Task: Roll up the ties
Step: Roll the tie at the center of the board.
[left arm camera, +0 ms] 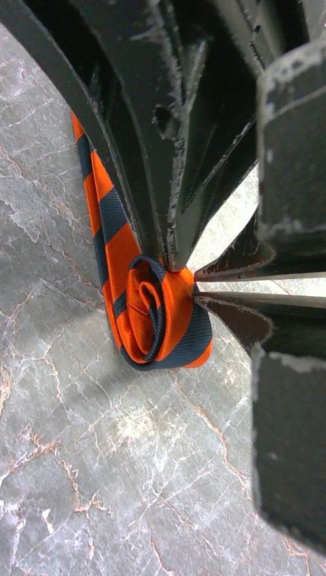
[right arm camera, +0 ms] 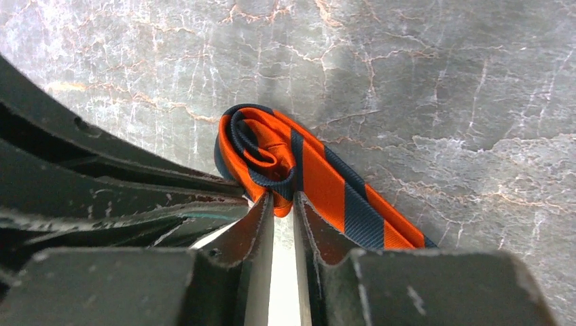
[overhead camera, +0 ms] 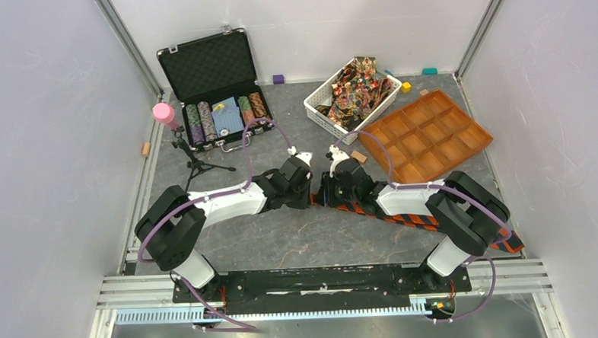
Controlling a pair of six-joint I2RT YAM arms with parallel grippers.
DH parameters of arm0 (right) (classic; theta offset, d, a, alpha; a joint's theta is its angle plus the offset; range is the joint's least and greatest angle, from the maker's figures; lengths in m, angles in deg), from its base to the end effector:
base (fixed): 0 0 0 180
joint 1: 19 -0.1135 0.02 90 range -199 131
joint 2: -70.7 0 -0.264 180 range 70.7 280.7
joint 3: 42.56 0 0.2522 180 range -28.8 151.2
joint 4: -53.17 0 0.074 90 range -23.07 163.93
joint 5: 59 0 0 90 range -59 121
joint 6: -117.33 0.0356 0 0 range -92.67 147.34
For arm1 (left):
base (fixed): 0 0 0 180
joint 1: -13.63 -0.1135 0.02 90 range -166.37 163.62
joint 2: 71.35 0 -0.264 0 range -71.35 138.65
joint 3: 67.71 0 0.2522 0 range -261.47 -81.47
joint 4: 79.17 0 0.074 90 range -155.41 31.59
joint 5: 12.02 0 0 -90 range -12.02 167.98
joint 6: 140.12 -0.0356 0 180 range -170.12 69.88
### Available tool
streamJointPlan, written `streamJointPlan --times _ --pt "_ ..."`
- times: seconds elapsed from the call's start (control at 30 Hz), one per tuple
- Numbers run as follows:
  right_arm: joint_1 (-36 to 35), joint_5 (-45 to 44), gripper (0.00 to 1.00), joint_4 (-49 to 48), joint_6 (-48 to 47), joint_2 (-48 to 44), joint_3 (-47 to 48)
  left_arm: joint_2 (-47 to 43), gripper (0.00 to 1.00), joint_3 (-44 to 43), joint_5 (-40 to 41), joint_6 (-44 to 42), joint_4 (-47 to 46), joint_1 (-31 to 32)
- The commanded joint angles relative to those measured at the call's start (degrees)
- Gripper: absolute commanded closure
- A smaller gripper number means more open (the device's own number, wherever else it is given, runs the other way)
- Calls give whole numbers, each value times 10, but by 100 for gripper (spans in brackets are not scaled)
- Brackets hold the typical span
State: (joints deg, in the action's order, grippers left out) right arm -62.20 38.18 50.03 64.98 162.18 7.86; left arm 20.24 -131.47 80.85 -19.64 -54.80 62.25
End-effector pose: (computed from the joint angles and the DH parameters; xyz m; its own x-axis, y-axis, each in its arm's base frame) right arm 0.2180 0.2108 0.1446 -0.8135 0.0675 -0.5777 -0.3210 0.7762 0.5427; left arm 0.2112 -0.2371 0.1731 -0.8200 0.1644 -0.5483 0.3634 0.8896 -0.2768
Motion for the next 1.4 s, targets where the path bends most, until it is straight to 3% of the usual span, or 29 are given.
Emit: streamJointPlan --times 0.0,0.2,0.33,0.43,0.57,1.0,1.37 --pt "8 -20 79 -6 12 13 23 -13 85 -19 4 -24 -4 2" --pt "15 -21 81 -6 12 22 23 -56 84 -10 13 -24 -6 -1" --pt "20 -18 82 -6 13 27 22 -91 71 9 15 -14 -31 -15" --pt "22 -15 82 -7 13 31 22 -101 52 24 12 -1 -50 -34" --pt "24 -12 82 -8 15 36 22 -82 46 40 -4 12 -69 -51" --pt "37 11 82 -30 34 47 6 -57 40 124 -26 16 -215 -68" --pt "47 37 82 -46 52 59 -6 -27 39 166 -41 20 -334 -82"
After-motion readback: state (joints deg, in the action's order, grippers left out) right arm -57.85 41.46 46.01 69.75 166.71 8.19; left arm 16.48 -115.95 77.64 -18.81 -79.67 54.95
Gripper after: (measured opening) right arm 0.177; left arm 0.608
